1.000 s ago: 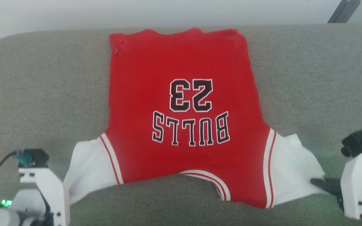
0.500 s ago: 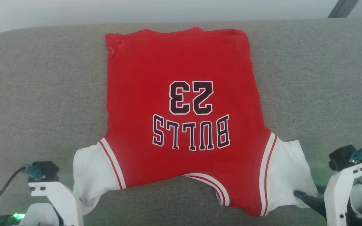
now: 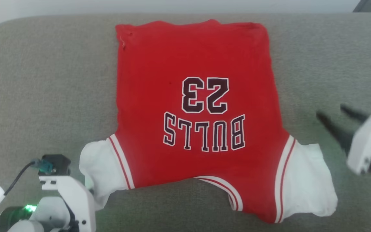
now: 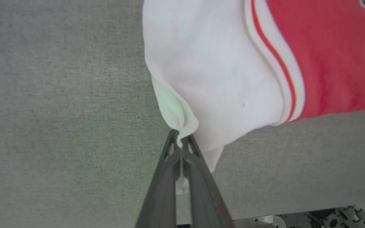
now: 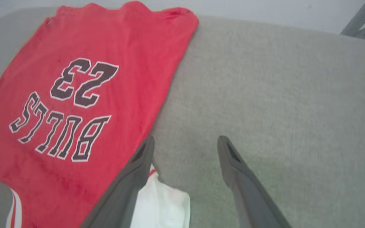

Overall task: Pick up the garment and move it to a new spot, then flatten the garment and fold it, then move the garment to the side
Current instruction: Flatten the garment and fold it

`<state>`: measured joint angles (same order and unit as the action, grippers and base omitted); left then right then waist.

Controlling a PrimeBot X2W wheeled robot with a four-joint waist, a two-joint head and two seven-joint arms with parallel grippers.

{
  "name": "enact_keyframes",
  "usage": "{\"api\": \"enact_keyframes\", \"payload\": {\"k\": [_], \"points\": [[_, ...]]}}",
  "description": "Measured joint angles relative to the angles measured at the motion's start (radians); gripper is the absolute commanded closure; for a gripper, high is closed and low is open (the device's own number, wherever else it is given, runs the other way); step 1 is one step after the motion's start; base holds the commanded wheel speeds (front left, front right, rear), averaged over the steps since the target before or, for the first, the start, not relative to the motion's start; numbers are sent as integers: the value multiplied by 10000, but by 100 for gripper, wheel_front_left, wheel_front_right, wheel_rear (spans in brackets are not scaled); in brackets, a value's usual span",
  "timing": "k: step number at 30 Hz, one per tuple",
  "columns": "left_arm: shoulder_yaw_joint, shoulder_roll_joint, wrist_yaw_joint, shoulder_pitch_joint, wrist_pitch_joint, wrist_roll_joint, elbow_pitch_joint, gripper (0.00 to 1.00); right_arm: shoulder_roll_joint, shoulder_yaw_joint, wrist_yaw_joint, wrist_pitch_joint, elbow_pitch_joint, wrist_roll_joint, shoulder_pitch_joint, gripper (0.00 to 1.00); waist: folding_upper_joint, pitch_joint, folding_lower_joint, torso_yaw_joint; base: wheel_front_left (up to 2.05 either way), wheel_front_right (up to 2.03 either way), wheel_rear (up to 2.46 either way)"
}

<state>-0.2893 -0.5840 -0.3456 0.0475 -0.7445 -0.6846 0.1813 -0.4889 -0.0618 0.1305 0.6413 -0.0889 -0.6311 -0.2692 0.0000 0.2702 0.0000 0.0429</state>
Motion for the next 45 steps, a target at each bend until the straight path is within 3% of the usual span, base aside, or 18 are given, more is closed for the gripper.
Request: {"api": "enact_keyframes", "payload": {"k": [5, 16, 24, 31, 32, 33, 40, 45], "points": [[-288, 207, 186, 641, 10, 123, -40, 100, 38, -468, 0, -523, 1202, 460, -2141, 0, 0, 344, 0, 327, 0, 0, 0], [-1246, 1110, 899, 2320, 176, 355, -639, 100, -100, -1335, 2, -744, 5662, 594, -6421, 0, 0, 1370, 0, 1641, 0, 0, 0], [-1735, 1843, 1427, 3114, 612, 374, -1289, 100, -257, -1383, 2, 100, 8633, 640, -8128, 0, 0, 2198, 0, 2705, 0, 0, 0], [-1981, 2245, 1845, 3635, 928, 372, -1791, 100, -433, -1388, 2, 688, 9994, 782, -9233, 0, 1, 2745, 0, 3350, 0, 0, 0], [-1994, 2284, 1898, 3691, 963, 370, -1862, 100, -443, -1429, 2, 813, 10147, 802, -9379, 44, 1, 2809, 0, 3429, 0, 0, 0], [-2011, 2324, 1935, 3734, 1039, 364, -1939, 100, -464, -1522, 2, 1009, 10291, 834, -9498, 97, 1, 2859, 0, 3498, 0, 0, 0], [-1946, 2405, 2109, 3866, 1331, 244, -2403, 100, -454, -2257, 2, 1068, 10270, 876, -9653, 100, 1, 2873, -1, 3432, 0, 0, 0], [-1747, 2163, 2104, 3769, 1404, 130, -2581, 100, -500, -2840, 0, 1055, 9415, 69, -9012, 100, 1, 2605, -1, 3001, 0, 0, 0]]}}
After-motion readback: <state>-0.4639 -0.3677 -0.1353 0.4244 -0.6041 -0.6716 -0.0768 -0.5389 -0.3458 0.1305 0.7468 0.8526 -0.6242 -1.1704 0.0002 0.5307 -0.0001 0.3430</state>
